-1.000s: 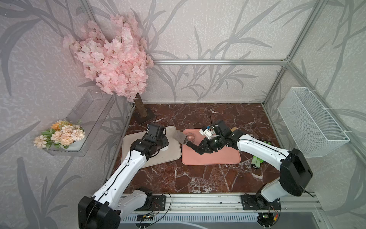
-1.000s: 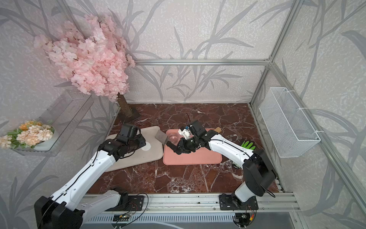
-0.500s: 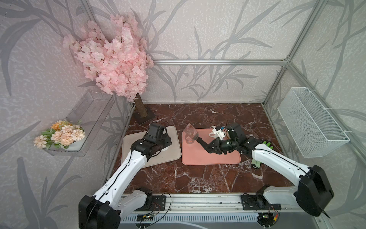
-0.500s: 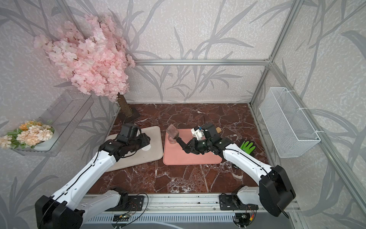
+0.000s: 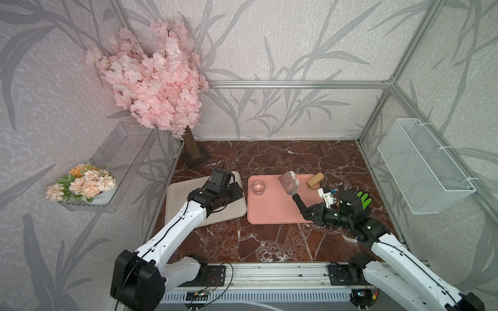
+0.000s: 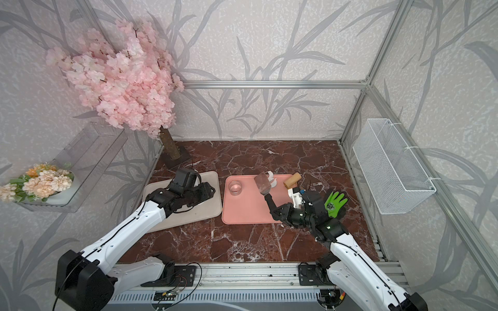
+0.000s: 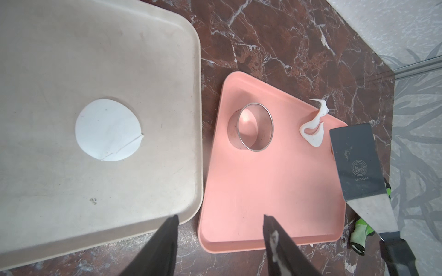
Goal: Roll out the dumpling wrappers from the dough
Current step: Place the spatula on the work surface.
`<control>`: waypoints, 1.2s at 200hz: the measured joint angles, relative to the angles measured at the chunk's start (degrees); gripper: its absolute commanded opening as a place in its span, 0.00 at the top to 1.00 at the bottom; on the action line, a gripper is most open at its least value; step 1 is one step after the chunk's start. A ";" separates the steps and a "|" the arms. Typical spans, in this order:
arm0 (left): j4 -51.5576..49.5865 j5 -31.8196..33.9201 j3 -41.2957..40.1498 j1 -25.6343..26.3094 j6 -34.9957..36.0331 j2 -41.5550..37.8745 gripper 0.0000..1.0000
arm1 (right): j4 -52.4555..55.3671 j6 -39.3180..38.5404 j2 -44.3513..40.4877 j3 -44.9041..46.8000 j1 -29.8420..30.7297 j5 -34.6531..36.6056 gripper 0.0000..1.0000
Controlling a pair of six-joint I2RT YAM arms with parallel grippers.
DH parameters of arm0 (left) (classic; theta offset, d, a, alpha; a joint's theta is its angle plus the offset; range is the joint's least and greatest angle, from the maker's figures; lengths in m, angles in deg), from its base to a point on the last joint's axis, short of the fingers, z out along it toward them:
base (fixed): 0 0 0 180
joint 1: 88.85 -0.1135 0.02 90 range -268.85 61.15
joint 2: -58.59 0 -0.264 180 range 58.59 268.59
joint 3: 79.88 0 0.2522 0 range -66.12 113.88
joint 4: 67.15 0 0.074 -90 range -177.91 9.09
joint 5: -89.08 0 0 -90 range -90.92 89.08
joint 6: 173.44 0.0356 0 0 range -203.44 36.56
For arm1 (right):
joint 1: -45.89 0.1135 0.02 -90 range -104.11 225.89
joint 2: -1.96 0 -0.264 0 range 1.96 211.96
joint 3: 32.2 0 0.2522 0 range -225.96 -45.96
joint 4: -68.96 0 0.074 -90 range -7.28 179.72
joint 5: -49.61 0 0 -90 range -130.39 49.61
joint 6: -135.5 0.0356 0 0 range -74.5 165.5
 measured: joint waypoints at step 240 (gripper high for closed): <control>3.78 0.48 -0.09 3.72 -2.36 4.44 0.42 | -19.10 11.19 -2.49 21.18 9.64 1.46 0.44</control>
